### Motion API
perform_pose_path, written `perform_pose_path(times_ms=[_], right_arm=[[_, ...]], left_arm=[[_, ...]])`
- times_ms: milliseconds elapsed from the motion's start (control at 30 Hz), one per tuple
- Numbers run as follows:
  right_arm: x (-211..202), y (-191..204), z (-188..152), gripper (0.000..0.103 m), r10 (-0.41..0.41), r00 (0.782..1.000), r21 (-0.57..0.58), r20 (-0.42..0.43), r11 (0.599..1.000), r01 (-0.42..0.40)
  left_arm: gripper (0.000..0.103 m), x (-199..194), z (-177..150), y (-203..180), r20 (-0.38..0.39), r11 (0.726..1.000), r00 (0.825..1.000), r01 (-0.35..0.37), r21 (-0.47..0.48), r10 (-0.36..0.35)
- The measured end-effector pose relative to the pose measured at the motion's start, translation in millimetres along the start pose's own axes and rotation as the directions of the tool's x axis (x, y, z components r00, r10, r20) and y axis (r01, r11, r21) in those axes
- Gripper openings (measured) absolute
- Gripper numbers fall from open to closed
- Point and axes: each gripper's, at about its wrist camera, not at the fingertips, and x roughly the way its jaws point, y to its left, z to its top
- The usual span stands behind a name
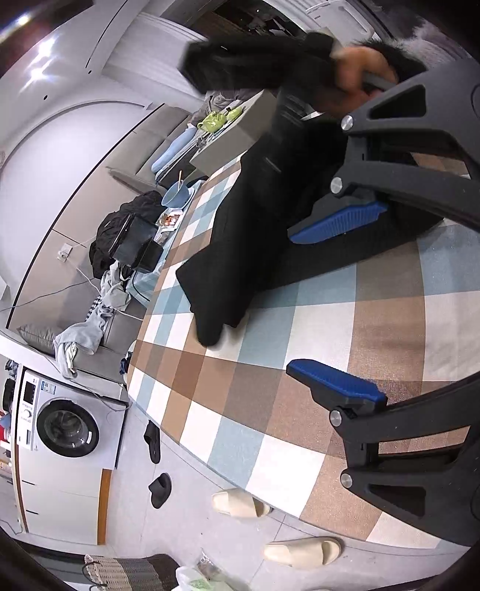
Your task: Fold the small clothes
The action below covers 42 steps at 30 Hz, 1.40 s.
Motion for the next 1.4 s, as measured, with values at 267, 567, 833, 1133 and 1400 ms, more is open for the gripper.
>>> perform_pose_path(times_ms=[267, 567, 833, 1133, 1400], right_arm=[[-22.3, -143.1, -26.3, 0.017, -0.138, 0.987, 0.488, -0.08, 0.858, 0.16], [-49.9, -121.3, -37.5, 0.042, -0.115, 0.99, 0.292, -0.077, 0.947, 0.133], [-28.2, -98.4, -65.2, 0.051, 0.093, 0.976, 0.336, -0.195, 0.941, -0.023], [-8.9, -89.8, -74.1, 0.015, 0.136, 0.98, 0.385, -0.148, 0.92, -0.07], [-72.0, -46.7, -76.1, 0.008, 0.291, 0.957, 0.338, -0.004, 0.901, -0.273]], left_arm=[[0.062, 7.2, -7.5, -14.4, -0.036, 0.999, 0.999, -0.003, 0.035, 0.004], [0.062, 34.1, -27.1, -41.7, -0.136, 0.995, 0.99, 0.034, 0.098, -0.021], [0.062, 36.8, -37.3, -62.2, -0.167, 0.983, 0.985, 0.08, 0.167, -0.052], [0.062, 28.4, -33.5, -60.6, -0.164, 0.983, 0.985, 0.087, 0.161, -0.06], [0.062, 22.4, -31.1, -61.1, -0.153, 0.982, 0.986, 0.087, 0.168, -0.062]])
